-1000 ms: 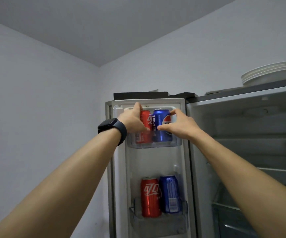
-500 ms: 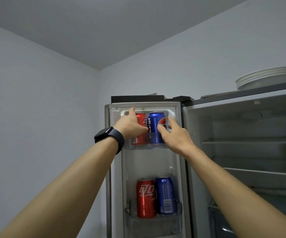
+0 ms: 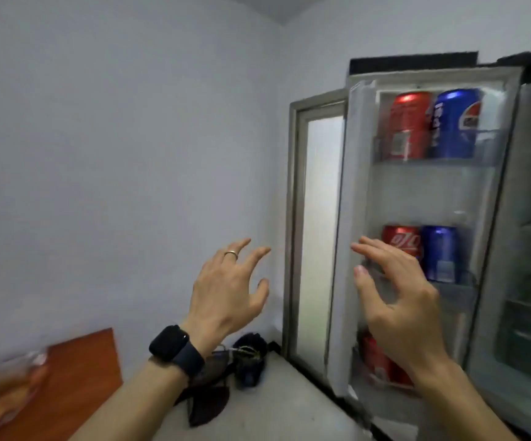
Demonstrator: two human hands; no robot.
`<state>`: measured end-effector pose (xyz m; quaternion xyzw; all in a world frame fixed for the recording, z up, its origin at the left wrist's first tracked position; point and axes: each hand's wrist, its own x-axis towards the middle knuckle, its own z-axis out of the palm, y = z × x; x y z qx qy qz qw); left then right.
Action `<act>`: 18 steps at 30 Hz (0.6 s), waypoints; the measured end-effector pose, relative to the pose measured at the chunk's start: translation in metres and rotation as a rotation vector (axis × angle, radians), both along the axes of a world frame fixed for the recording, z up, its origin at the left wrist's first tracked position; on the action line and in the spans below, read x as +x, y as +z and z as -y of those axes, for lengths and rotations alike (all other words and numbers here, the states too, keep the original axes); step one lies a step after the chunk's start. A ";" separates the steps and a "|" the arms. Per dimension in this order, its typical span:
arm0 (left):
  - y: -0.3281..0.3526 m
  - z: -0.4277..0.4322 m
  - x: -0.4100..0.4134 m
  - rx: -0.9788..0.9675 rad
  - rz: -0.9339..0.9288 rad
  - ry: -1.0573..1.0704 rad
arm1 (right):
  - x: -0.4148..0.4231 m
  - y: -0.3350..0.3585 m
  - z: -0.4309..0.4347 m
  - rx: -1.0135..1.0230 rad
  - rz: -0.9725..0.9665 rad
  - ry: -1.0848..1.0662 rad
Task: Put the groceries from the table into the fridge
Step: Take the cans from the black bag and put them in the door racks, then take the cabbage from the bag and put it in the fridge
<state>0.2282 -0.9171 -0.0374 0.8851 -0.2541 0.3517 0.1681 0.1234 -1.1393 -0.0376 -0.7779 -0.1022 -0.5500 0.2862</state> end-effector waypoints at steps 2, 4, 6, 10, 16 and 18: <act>-0.045 -0.059 -0.002 0.015 -0.103 0.088 | 0.008 -0.046 -0.042 0.009 -0.101 0.065; -0.088 -0.121 -0.010 0.055 -0.201 0.176 | 0.017 -0.092 -0.091 -0.011 -0.231 0.098; -0.127 -0.183 -0.022 0.068 -0.285 0.260 | 0.027 -0.132 -0.146 -0.065 -0.369 0.143; -0.196 -0.308 -0.058 0.051 -0.430 0.377 | 0.035 -0.196 -0.268 -0.190 -0.564 0.224; -0.253 -0.482 -0.103 0.000 -0.583 0.553 | 0.031 -0.248 -0.452 -0.325 -0.737 0.394; -0.264 -0.529 -0.119 -0.024 -0.620 0.597 | 0.029 -0.257 -0.502 -0.341 -0.780 0.468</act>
